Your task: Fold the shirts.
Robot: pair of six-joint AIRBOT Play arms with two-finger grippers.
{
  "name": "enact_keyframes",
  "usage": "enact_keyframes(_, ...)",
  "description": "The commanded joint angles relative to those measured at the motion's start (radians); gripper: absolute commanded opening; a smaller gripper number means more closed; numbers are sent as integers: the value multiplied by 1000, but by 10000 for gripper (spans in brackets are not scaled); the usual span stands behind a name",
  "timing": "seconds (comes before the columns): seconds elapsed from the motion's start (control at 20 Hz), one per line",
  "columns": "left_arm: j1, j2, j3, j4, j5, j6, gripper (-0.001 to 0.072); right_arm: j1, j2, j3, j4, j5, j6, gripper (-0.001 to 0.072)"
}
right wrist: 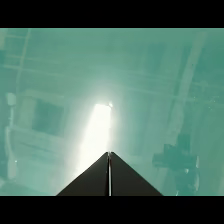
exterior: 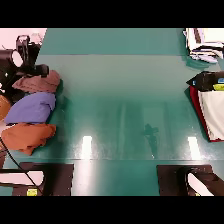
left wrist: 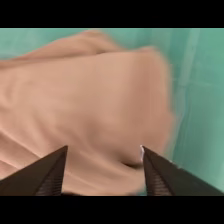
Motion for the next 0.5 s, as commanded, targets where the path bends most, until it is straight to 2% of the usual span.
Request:
enact_keyframes(0.0, 47, -62, -50, -22, 103, -2, 554, 1, 0, 1, 1, -7, 17, 18)
enact_keyframes(0.15, 47, -80, -45, -26, 104, -2, 549, 0, 0, 1, 0, -25, 42, 18)
enact_keyframes(0.2, 47, -80, -29, -26, 84, -2, 330, 0, 0, 1, 0, -33, 42, 18)
enact_keyframes(0.25, 47, -74, -8, -25, 63, -1, 39, 0, 0, 1, 1, -44, 42, 18)
enact_keyframes(0.45, 47, 27, 126, -23, 23, 13, 25, 0, 0, 13, 8, -84, 66, 18)
